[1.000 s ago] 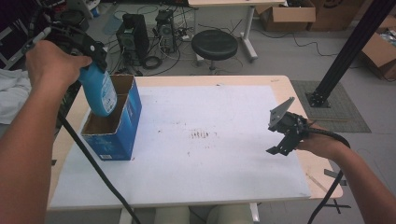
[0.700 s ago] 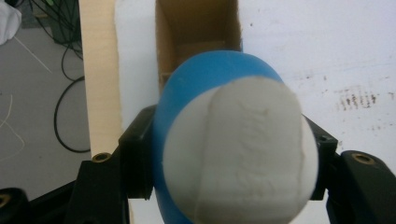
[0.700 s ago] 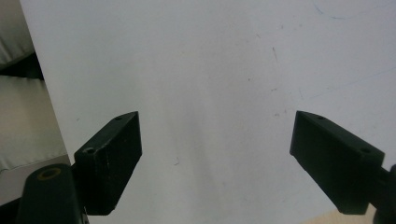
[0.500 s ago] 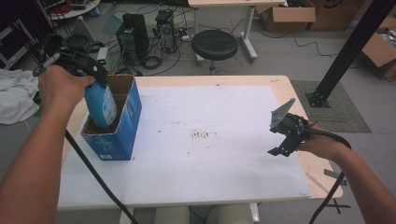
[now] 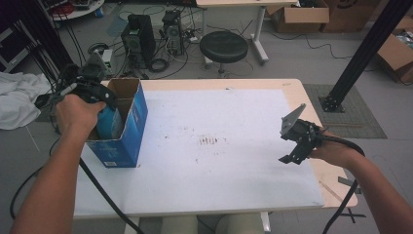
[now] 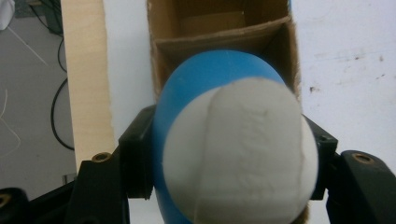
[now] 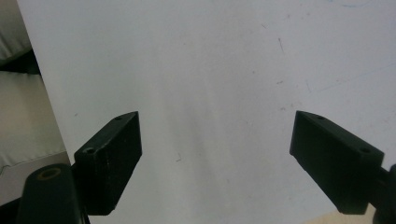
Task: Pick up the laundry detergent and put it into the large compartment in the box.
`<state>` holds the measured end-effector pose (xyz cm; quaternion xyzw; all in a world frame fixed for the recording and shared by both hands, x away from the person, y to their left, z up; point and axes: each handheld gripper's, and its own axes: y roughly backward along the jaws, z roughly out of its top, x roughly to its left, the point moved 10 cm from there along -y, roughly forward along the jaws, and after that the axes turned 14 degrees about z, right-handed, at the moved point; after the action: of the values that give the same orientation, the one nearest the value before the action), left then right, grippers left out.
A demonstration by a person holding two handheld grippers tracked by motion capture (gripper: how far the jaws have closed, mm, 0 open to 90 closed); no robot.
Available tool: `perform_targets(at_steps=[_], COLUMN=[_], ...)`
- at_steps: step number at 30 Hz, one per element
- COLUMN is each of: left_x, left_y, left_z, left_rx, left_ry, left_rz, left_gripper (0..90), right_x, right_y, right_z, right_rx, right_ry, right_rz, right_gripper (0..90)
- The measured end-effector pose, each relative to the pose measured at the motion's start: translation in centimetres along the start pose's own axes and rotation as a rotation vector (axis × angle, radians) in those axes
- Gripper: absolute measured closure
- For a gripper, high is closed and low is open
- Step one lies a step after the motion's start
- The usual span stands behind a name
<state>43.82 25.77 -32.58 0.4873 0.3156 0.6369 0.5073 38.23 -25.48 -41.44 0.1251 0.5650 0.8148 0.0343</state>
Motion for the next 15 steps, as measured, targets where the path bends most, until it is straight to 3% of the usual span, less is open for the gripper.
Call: perform_targets(at_steps=[7,15], left_x=[-1.1,-1.8], left_y=[-2.0,-3.4], left_z=[-0.8,-1.3], left_rx=[0.015,0.018], left_ry=[-0.036,-0.048], left_rz=[-0.001,0.001], left_gripper=[38.1,38.1], right_x=[-0.1,-0.2], right_y=[-0.4,-0.6], right_z=[0.1,-0.2], right_rx=[0.009,0.012], right_ry=[-0.002,-0.007], right_rz=[0.009,0.008], right_gripper=[16.4,16.3])
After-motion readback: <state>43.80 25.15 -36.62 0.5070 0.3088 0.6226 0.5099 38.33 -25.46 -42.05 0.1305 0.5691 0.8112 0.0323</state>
